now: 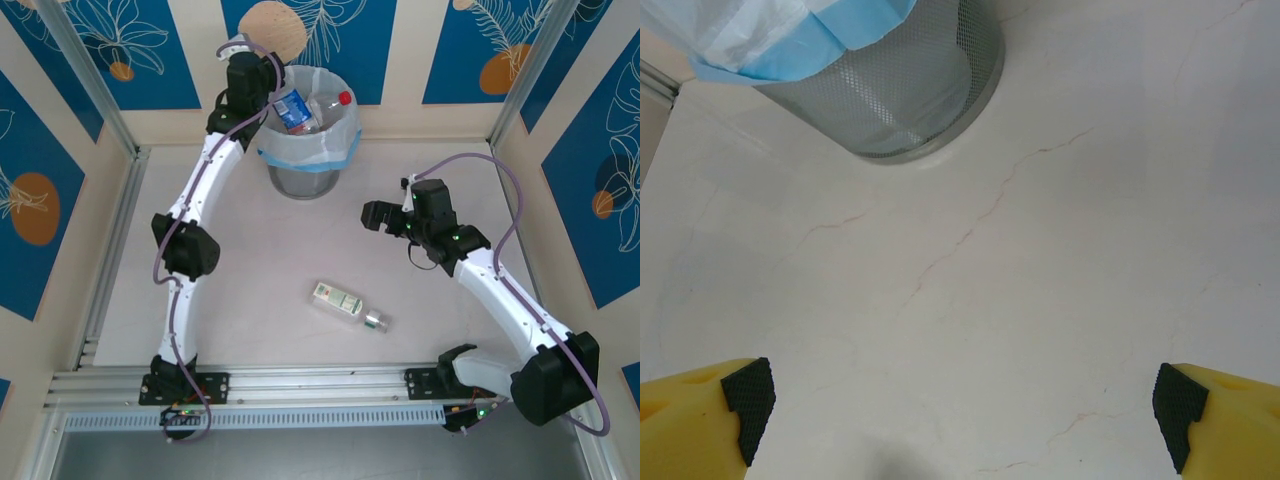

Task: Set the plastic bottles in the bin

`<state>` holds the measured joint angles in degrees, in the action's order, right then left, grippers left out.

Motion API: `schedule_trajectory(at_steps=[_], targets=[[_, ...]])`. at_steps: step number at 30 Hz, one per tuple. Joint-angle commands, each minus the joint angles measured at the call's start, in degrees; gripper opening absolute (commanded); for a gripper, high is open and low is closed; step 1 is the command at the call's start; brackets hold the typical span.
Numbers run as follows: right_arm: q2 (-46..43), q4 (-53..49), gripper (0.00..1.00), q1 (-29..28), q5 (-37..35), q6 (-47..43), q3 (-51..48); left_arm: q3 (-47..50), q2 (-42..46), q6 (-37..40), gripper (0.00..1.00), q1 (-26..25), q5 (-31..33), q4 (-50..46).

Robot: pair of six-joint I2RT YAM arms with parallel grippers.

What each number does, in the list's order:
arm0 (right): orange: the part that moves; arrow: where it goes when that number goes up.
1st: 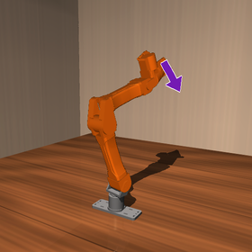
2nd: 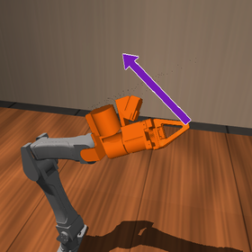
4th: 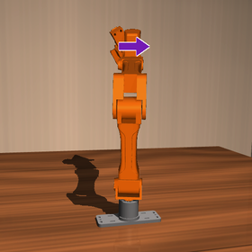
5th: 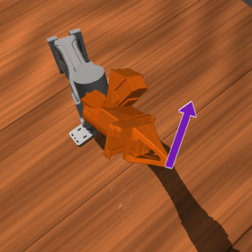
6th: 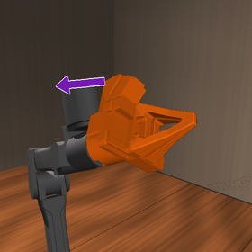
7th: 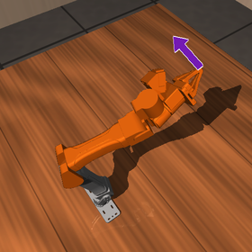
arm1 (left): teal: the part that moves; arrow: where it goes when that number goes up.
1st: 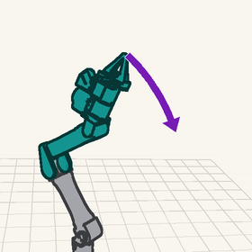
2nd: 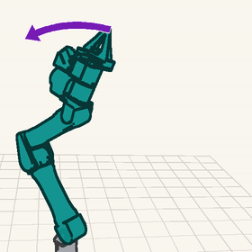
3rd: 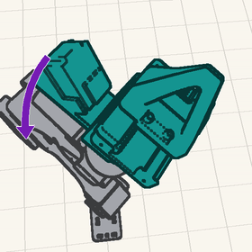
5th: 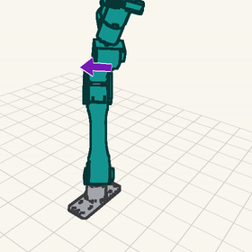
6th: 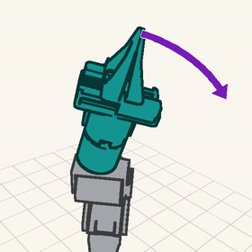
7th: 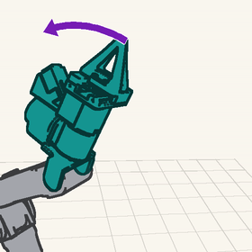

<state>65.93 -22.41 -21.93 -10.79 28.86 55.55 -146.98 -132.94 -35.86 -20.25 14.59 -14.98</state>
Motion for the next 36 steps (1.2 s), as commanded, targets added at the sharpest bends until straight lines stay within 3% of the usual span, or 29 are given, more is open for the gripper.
schedule_trajectory(at_steps=[1, 4, 6, 17, 21, 27, 30, 36], targets=[[0.4, -0.7, 1.0, -0.6, -0.9, -0.2, 2.1, -2.4, -1.9, -0.7, 0.69, 0.8, -2.1, -2.3], [0.5, -1.1, 1.0, -0.7, -1.2, -0.4, 2.3, -2.4, -1.8, 0.4, 0.84, 0.8, -1.2, -3.1], [0.5, -1.1, 1.0, -0.9, -1.3, -0.5, 2.4, -2.4, -1.6, 1.0, 0.88, 0.8, -0.7, -3.4], [2.7, -4.2, 1.0, -1.9, 0.1, -2.3, 2.3, -2.4, 2.3, 6.1, 0.99, 0.6, -3.2, -7.4], [3.4, -5.8, 0.99, -3.0, 2.4, -4.4, 1.7, -2.4, 3.4, 7.5, 0.99, 0.6, -5.3, -10.1], [3.0, -6.7, 0.99, -6.6, 6.6, -10.0, -0.7, -2.0, 5.1, 10.7, 0.99, 0.1, -12.3, -13.8], [3.0, -7.1, 0.99, -9.0, 10.6, -14.0, -2.2, 1.5, 7.5, 12.0, 0.99, -0.5, -16.3, -14.0], [3.1, -9.1, 0.99, -16.9, 11.4, -26.8, -3.9, 20.7, 18.4, 13.1, 0.99, -1.3, -19.3, -5.7]])
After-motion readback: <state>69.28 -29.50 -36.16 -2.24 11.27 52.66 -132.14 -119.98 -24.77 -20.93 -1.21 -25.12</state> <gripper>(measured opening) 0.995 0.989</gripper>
